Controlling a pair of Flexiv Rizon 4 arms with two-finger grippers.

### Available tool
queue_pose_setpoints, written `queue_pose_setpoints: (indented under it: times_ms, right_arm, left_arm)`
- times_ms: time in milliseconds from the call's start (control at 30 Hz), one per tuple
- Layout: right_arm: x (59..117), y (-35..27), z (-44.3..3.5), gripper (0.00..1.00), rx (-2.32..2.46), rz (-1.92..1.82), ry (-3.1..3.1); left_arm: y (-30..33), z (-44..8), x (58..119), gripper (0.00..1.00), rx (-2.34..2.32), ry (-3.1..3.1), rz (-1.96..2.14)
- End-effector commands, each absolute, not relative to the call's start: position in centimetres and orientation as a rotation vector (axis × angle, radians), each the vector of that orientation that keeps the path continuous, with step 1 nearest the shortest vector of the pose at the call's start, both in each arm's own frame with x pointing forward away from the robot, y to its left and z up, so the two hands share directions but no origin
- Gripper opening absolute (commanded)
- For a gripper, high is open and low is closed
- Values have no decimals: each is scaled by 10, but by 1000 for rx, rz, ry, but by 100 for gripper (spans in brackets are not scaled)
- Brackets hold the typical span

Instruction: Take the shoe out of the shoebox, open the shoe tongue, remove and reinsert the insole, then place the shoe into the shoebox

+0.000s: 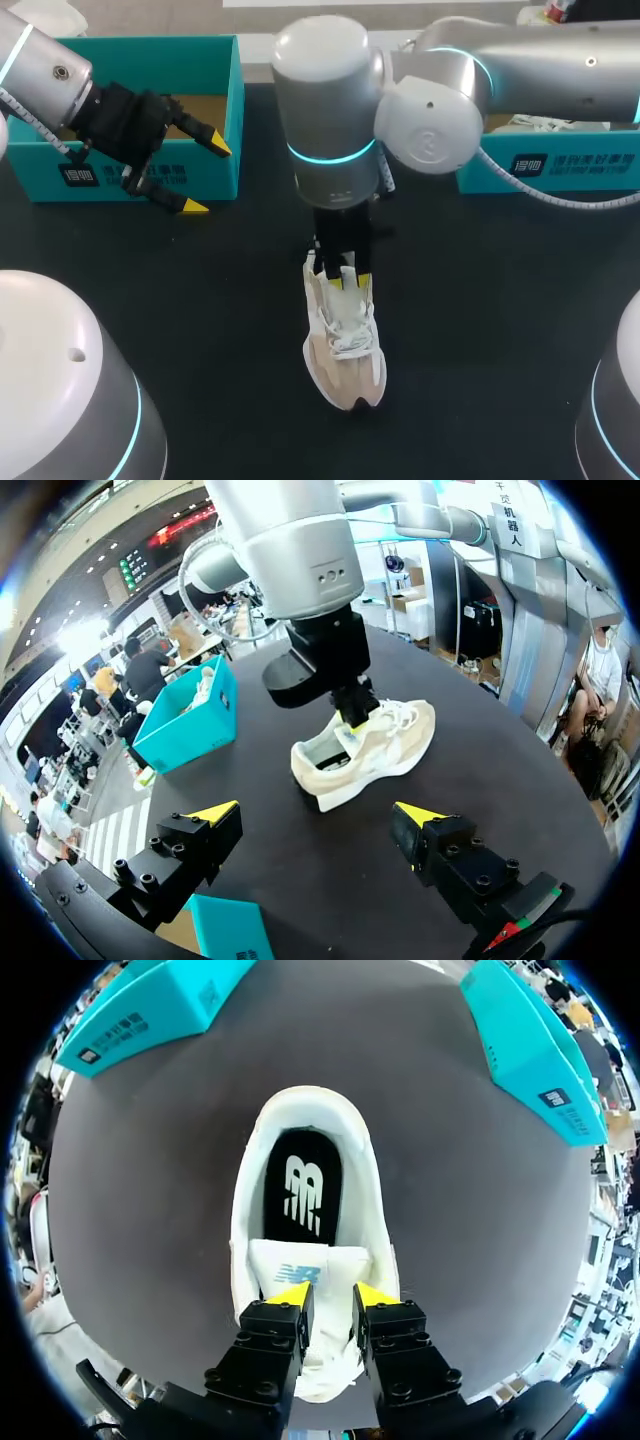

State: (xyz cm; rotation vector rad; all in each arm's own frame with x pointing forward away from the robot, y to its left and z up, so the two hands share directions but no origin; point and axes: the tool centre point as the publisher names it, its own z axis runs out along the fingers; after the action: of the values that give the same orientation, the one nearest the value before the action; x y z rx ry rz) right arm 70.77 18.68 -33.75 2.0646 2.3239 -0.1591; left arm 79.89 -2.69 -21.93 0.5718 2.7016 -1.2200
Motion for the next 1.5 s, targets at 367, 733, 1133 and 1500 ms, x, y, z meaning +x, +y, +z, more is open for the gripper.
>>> queue_pose_setpoints:
  times_ms: [367,733,1133,1500]
  right_arm:
    - [741,187,-287,100,1424,112,2433]
    - [744,183,-283,100,1466,117,2348]
    - [777,191,-274,100,134,35,2926]
    - [802,176,-288,100,-412,-310,3012]
  left_arm:
    - [-27,-220,799,100,574,2705,-1217]
    - [-27,-220,799,100,574,2705,-1217]
    - [-27,-220,799,100,574,2705,-1217]
    - [-27,-220,799,100,574,2705,-1217]
